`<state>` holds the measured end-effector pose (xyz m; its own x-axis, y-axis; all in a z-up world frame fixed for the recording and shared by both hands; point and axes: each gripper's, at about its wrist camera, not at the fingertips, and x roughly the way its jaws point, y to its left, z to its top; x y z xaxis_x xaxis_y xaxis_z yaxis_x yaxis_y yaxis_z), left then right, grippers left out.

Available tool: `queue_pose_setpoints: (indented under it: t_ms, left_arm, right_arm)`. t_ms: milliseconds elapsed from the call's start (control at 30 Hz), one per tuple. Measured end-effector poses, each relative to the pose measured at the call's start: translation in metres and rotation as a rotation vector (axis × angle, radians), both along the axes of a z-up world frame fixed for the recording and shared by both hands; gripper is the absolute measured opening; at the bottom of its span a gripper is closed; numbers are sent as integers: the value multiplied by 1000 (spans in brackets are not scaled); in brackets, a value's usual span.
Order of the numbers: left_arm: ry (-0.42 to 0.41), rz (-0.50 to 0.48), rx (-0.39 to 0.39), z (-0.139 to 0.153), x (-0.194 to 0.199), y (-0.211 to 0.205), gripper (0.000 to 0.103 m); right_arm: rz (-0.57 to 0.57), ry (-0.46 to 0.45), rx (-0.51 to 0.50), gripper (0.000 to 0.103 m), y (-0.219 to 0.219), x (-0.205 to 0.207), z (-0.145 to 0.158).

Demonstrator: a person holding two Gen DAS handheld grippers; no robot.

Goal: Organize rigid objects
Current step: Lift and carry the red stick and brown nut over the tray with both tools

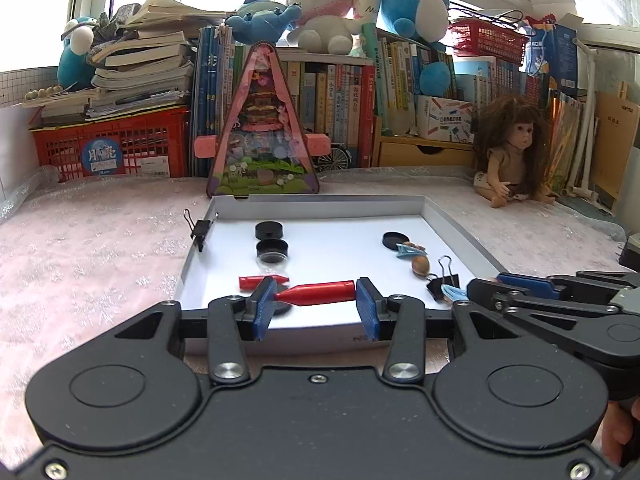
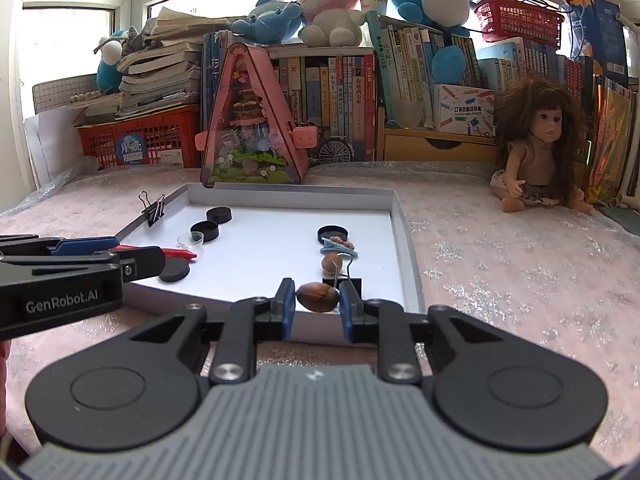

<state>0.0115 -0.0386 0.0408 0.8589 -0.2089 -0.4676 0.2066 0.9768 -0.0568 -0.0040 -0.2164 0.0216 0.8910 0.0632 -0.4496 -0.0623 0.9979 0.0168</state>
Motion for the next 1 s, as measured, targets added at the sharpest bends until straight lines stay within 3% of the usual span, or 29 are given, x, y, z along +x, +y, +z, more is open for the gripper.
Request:
queue_pose_setpoints:
  t_ms: [467, 733, 1000]
  left_arm:
    - [61, 20, -33, 7, 36, 16, 41]
    - [146, 18, -52, -1, 52, 21, 41]
    - [266, -35, -51, 3, 79, 28, 41]
  right_arm:
    - [20, 30, 38, 28, -7, 21, 7]
    - [47, 90, 58, 28, -10, 34, 6]
    - [90, 267, 85, 28, -30, 68, 20]
